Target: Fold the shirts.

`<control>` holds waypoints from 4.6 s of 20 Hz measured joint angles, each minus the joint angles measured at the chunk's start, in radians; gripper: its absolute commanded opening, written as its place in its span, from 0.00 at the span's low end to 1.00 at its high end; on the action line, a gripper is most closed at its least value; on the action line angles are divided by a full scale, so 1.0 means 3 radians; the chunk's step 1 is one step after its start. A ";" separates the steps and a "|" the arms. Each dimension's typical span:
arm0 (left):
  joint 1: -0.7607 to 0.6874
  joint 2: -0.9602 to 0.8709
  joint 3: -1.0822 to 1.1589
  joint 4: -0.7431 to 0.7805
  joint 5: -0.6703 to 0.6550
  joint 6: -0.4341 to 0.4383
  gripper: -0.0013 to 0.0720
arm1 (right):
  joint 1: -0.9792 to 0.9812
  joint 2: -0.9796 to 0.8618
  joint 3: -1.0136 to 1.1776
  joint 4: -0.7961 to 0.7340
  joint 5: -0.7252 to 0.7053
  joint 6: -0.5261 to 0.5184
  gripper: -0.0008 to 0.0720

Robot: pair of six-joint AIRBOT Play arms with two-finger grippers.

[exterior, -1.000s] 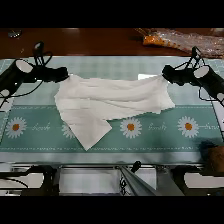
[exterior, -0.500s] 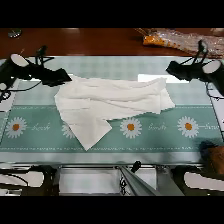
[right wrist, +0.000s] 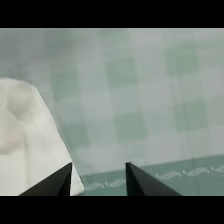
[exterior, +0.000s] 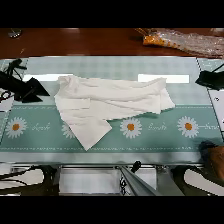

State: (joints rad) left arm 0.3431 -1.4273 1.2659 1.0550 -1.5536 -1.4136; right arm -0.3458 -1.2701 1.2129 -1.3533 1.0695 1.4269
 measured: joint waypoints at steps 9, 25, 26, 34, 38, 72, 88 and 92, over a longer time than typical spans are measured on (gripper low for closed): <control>0.0061 0.0254 -0.1546 -0.0490 0.0572 0.0524 0.75 | -0.0099 0.0024 -0.0380 0.0333 0.0188 -0.0257 0.64; -0.0099 0.0174 -0.1825 -0.0788 0.1191 0.0889 0.75 | -0.0102 0.0024 -0.0413 0.0506 0.0225 -0.0282 0.64; -0.0164 0.0146 -0.1825 -0.0814 0.1199 0.0888 0.74 | -0.0102 0.0024 -0.0413 0.0515 0.0230 -0.0280 0.63; -0.0568 0.0008 -0.1811 -0.1021 0.1591 0.0917 0.05 | -0.0117 0.0024 -0.0413 0.0610 0.0251 -0.0258 0.64; -0.0454 0.0005 -0.1802 -0.1067 0.1462 0.0966 0.05 | -0.0327 0.0024 -0.0458 0.0613 0.0262 -0.0258 0.64; -0.0170 0.0146 -0.1455 -0.1465 0.0922 0.1367 0.05 | 0.0126 -0.0375 -0.0881 0.1535 -0.0827 -0.0563 0.04; -0.0170 0.1981 0.2639 -0.1208 0.1974 0.1203 0.05 | 0.0128 0.1626 0.1911 0.1071 -0.1139 -0.0387 0.04; -0.0170 0.2294 0.2818 -0.0557 0.2080 0.1044 0.05 | 0.0128 0.1672 0.2351 0.0868 -0.0944 -0.0128 0.04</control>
State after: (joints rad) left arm 0.2920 -0.7391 2.1113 0.8879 -0.9295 -1.1004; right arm -0.3073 -0.7685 1.9182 -1.0927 0.7864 1.3884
